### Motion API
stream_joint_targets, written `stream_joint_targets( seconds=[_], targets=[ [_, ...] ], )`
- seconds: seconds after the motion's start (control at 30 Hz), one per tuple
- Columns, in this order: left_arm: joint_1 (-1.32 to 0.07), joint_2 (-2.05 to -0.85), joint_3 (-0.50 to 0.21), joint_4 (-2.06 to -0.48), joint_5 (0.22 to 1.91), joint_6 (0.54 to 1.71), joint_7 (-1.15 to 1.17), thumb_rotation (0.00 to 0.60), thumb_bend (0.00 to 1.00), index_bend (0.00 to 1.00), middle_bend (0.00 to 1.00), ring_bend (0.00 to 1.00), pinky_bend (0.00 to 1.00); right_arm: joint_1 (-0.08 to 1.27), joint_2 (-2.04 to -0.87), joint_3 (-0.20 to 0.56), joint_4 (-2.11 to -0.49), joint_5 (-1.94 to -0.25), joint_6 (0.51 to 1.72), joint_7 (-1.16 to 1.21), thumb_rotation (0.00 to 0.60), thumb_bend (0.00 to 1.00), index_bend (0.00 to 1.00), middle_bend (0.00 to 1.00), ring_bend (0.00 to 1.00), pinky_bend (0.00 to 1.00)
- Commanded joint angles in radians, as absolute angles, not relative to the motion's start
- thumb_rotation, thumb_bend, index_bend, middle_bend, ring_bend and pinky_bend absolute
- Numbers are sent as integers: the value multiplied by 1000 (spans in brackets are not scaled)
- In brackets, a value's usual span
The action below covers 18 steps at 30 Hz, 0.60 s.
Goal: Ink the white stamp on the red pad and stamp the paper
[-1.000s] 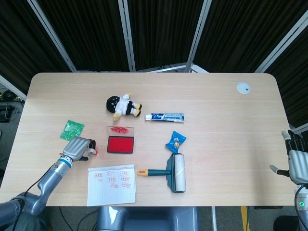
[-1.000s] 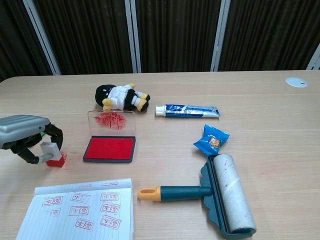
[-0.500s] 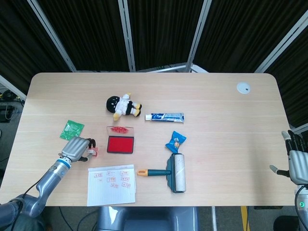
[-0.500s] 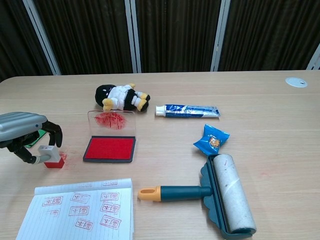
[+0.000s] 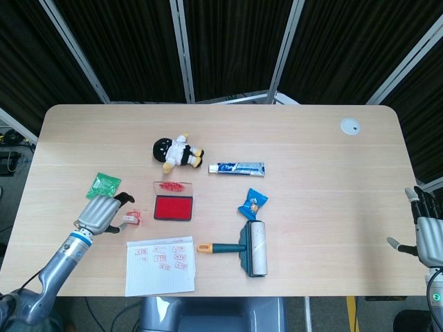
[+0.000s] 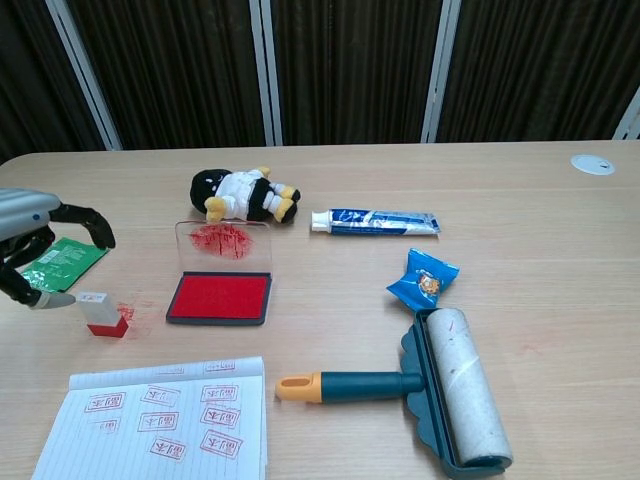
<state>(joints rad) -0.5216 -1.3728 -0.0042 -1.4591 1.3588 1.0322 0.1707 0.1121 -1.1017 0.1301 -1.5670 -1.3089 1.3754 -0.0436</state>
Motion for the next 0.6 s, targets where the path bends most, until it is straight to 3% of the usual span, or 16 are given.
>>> stream_joint_targets(
  seconds=[0.03, 0.13, 0.2, 0.27, 0.47, 0.6],
  targets=[
    [-481, -1299, -5, -1561, 1382, 1113, 200, 600, 94, 232, 172, 633, 713, 108, -1096, 127, -1574, -1319, 1383, -37, 600, 0, 0, 0, 0, 0],
    [-422, -1257, -4, -1646, 1402, 1228, 209, 600, 16, 177, 58, 363, 425, 103, -1085, 121, -1583, -1346, 1399, -23, 600, 0, 0, 0, 0, 0],
    [-383, -1246, 0, -1679, 1410, 1296, 228, 600, 0, 112, 3, 140, 137, 101, -1080, 118, -1584, -1362, 1407, -17, 600, 0, 0, 0, 0, 0],
    [-332, -1238, 11, -1715, 1436, 1385, 256, 600, 0, 61, 0, 32, 23, 98, -1075, 116, -1584, -1381, 1421, -6, 600, 0, 0, 0, 0, 0],
    [-237, -1212, 30, -1762, 1465, 1526, 282, 600, 0, 0, 0, 0, 0, 90, -1074, 115, -1569, -1409, 1454, 10, 600, 0, 0, 0, 0, 0],
    [-213, -1195, 38, -1764, 1468, 1537, 273, 600, 0, 0, 0, 0, 0, 87, -1072, 114, -1570, -1430, 1472, 21, 600, 0, 0, 0, 0, 0]
  ],
)
